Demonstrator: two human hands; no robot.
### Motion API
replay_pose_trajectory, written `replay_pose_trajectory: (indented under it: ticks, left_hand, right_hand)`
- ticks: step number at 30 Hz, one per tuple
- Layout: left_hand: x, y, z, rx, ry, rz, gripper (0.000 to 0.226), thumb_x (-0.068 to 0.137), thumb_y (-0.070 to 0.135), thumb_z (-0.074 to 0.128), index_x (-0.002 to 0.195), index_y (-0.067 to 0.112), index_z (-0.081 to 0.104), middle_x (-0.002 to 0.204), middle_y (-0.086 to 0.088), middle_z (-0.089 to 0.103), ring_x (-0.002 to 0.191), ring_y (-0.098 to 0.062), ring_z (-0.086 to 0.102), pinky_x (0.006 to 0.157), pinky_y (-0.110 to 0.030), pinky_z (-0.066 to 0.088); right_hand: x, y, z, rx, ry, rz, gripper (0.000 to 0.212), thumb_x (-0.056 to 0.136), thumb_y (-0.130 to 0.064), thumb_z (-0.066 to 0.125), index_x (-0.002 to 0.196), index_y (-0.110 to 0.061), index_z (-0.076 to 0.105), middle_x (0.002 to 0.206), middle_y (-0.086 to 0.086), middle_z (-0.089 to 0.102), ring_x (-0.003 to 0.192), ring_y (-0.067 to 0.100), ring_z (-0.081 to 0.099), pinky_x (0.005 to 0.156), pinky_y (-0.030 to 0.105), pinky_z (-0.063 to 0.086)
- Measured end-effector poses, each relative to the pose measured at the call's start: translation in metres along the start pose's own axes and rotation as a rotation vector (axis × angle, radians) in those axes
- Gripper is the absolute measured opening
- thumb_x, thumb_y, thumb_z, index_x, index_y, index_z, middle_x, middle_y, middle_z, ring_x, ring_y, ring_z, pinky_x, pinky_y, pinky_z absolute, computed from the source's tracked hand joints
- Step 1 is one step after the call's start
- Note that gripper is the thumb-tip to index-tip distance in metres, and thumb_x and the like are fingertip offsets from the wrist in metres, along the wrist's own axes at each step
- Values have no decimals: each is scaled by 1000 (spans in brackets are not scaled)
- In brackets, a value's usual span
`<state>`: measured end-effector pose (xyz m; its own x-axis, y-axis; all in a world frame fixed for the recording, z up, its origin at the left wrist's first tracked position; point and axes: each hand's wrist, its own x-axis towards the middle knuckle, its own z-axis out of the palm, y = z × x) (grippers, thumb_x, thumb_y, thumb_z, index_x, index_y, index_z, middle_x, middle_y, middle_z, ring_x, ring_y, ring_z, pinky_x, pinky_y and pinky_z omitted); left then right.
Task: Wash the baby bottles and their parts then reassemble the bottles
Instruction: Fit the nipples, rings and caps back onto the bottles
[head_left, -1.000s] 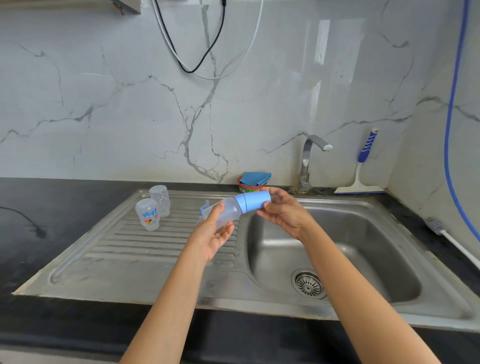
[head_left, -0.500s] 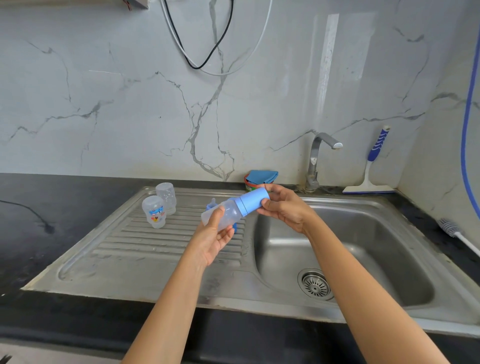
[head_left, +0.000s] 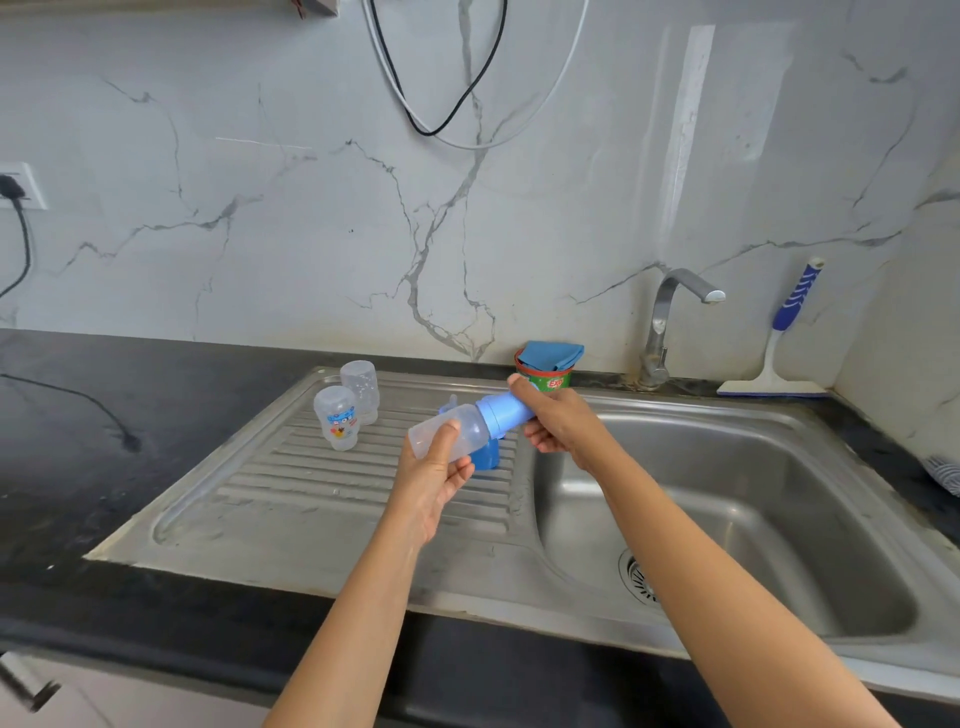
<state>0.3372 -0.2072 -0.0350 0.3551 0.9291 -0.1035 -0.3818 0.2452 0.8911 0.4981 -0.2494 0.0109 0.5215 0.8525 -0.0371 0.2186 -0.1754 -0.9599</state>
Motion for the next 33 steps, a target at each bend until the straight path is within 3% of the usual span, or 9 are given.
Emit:
replay_pose_trajectory:
  ticks: [3, 8, 10, 12, 15, 17, 22, 27, 33]
  left_hand:
    - [-2, 7, -11, -114, 25, -74, 17, 95, 32, 57, 105, 18, 57, 93, -6, 60, 72, -11, 55, 59, -20, 53]
    - [-8, 26, -43, -164, 80, -40, 17, 95, 36, 55, 104, 21, 57, 92, -2, 63, 73, -9, 56, 61, -18, 54]
    - [-11, 35, -61, -146, 100, -3, 19, 95, 38, 55, 107, 23, 56, 91, 0, 64, 74, -8, 57, 63, -18, 54]
    - [-14, 42, -80, -88, 132, 20, 22, 94, 42, 55, 108, 26, 56, 93, 2, 64, 78, -8, 59, 67, -19, 54]
    - [-15, 55, -117, 69, 217, 24, 32, 91, 52, 53, 105, 24, 58, 97, -1, 64, 82, -10, 59, 71, -22, 55]
    - [-15, 60, -139, 182, 273, 30, 30, 91, 51, 54, 99, 21, 57, 95, -2, 61, 81, -11, 58, 74, -23, 55]
    - [-10, 72, -205, 392, 510, 158, 17, 91, 27, 62, 104, 16, 59, 102, -3, 62, 86, -10, 60, 72, -21, 52]
    - [-11, 90, -263, 571, 734, 263, 11, 88, 24, 62, 98, 24, 60, 104, 2, 62, 96, -18, 62, 89, -39, 54]
    - [-6, 94, -294, 472, 771, 286, 15, 89, 17, 63, 104, 14, 60, 104, -1, 59, 90, -15, 63, 59, -17, 53]
  right_hand:
    - [0, -6, 25, 13, -31, -32, 53, 84, -60, 59, 93, -8, 59, 70, 7, 62, 54, 12, 56, 48, 19, 50]
    - [-1, -11, 84, 299, -206, 64, 68, 71, -28, 84, 122, -2, 49, 107, 15, 64, 73, 14, 63, 65, 24, 57]
    - [-5, -19, 110, 489, -251, 102, 57, 74, -8, 81, 119, -2, 47, 104, 13, 63, 76, 15, 63, 71, 28, 58]
    - [-7, -27, 132, 539, -320, 128, 48, 75, -2, 78, 115, -1, 50, 93, 10, 65, 78, 18, 63, 79, 35, 56]
    - [-7, -43, 171, 408, -362, 36, 40, 73, -1, 78, 105, -9, 55, 89, 7, 65, 76, 16, 62, 78, 44, 55]
    - [-4, -55, 193, 348, -319, -111, 46, 69, 1, 80, 103, -13, 52, 98, 10, 62, 83, 19, 63, 76, 45, 56]
    - [8, -90, 253, 82, -279, -396, 64, 63, -9, 84, 113, -14, 46, 106, 8, 61, 95, 26, 61, 80, 44, 54]
    - [22, -106, 310, -67, -345, -497, 64, 66, -8, 82, 120, -9, 48, 110, 7, 61, 94, 23, 59, 75, 34, 49]
    - [38, -107, 378, -154, -438, -520, 63, 69, -7, 81, 121, -3, 45, 119, 12, 58, 100, 23, 56, 77, 29, 45]
